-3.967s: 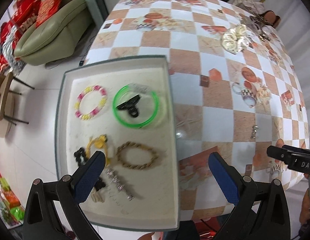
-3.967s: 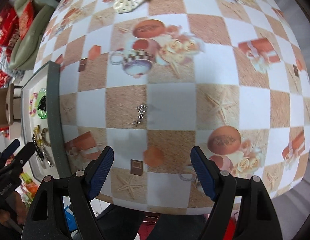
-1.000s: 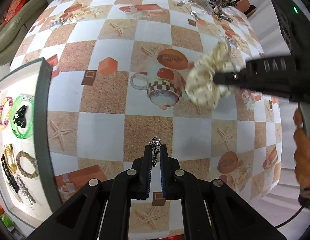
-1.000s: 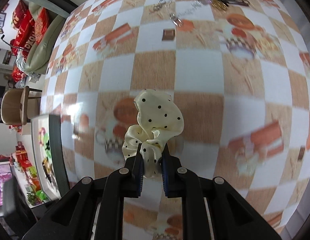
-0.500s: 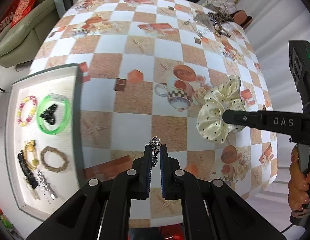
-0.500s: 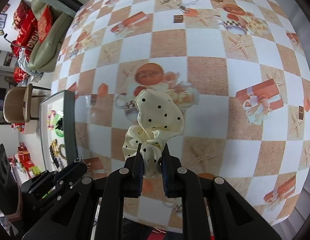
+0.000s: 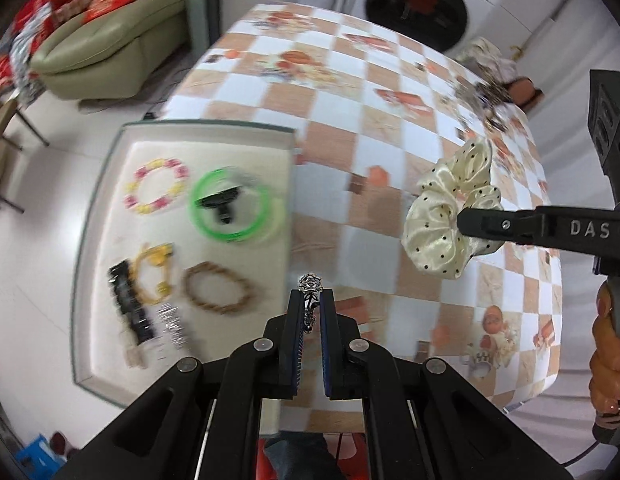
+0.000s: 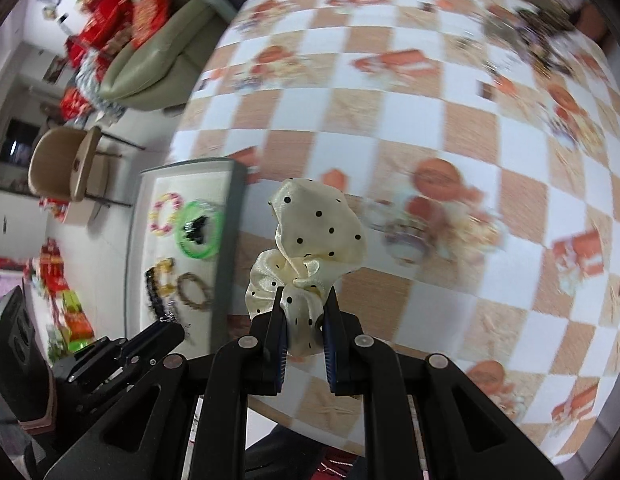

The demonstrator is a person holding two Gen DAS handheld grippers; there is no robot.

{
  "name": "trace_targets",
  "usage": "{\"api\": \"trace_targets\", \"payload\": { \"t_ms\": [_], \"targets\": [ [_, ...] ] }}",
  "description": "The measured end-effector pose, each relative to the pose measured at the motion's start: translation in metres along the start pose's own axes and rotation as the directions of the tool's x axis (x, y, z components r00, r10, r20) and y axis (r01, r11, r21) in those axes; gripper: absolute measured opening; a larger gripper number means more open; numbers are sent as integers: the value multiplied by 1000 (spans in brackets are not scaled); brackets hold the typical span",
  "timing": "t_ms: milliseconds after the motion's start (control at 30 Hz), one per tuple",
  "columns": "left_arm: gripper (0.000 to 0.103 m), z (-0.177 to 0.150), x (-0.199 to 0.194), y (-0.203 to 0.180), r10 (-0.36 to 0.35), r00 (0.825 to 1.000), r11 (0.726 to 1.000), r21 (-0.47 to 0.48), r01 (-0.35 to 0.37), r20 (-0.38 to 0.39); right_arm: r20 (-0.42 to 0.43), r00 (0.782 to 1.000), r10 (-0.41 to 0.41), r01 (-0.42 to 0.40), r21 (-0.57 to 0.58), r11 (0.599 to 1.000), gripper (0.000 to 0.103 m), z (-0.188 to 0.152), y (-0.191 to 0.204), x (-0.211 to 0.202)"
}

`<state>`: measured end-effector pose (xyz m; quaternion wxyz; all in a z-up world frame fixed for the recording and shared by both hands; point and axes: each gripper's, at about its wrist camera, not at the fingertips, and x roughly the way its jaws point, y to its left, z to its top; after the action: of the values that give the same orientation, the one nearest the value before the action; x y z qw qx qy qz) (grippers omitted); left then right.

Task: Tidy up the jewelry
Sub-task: 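Carry the charm and scrunchie into the white tray and open both tools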

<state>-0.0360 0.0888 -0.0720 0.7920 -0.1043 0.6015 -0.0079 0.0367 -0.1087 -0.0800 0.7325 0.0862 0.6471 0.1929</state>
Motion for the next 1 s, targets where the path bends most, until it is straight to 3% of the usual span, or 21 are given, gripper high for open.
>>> {"api": "trace_targets", "payload": {
  "t_ms": [467, 800, 1000],
  "targets": [
    [12, -38, 4, 100, 98, 994, 979, -174, -104, -43, -63, 998, 22, -33, -189, 981, 17, 15, 97, 39],
    [12, -56, 29, 121, 112, 988, 969, -209, -132, -103, -143, 989, 24, -60, -254, 965, 17, 21, 138, 80],
    [12, -57, 41, 121, 131, 985, 967, -204, -152, -114, -139, 990, 22, -65, -309, 949, 17, 38, 171, 105]
  ]
}}
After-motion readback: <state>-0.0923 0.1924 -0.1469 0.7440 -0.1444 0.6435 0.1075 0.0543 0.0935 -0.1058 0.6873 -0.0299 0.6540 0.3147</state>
